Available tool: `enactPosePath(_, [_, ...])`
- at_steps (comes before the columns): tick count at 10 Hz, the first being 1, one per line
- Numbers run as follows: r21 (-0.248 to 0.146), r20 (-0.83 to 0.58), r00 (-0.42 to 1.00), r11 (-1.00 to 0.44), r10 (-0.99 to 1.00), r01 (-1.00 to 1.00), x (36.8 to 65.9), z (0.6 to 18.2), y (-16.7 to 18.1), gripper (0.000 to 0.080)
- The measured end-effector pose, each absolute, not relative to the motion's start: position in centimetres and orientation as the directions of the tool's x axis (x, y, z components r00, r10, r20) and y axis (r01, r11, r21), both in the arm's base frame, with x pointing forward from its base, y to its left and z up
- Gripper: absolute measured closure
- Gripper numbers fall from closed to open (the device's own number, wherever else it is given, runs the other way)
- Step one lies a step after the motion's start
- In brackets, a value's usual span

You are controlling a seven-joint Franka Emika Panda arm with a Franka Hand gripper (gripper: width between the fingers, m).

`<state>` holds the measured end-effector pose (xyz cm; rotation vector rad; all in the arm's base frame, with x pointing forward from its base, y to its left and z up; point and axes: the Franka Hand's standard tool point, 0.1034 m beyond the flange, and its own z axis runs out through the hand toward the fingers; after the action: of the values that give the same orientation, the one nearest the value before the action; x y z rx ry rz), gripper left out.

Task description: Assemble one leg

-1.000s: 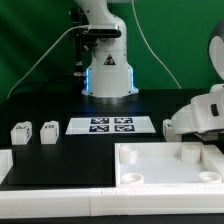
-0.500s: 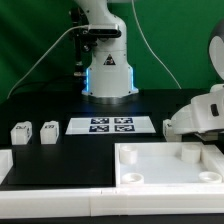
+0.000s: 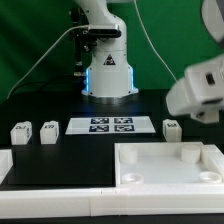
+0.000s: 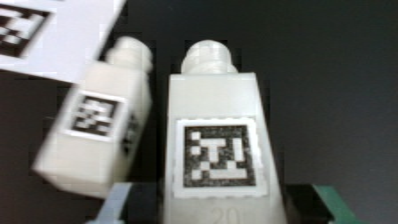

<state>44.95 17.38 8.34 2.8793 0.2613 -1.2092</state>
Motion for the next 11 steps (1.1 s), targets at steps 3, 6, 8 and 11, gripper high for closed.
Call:
enactPosePath(3, [-0.052, -0.427, 0.896, -0.993, 0.122, 0.110, 47.2, 12.5, 15.5, 0.0506])
enactPosePath(6, [-0.063, -0.141, 0.983, -0.992, 0.117, 0.109, 47.9, 12.7, 15.7, 0.0506])
enactPosePath(8, [-0.073, 0.024, 0.993, -0.991, 0.111, 0.113, 48.1, 12.6, 15.7, 0.0506])
enactPosePath(11, [-0.056, 0.344, 0.928, -0.984, 0.139, 0.169, 53.6, 15.7, 12.3, 0.0506])
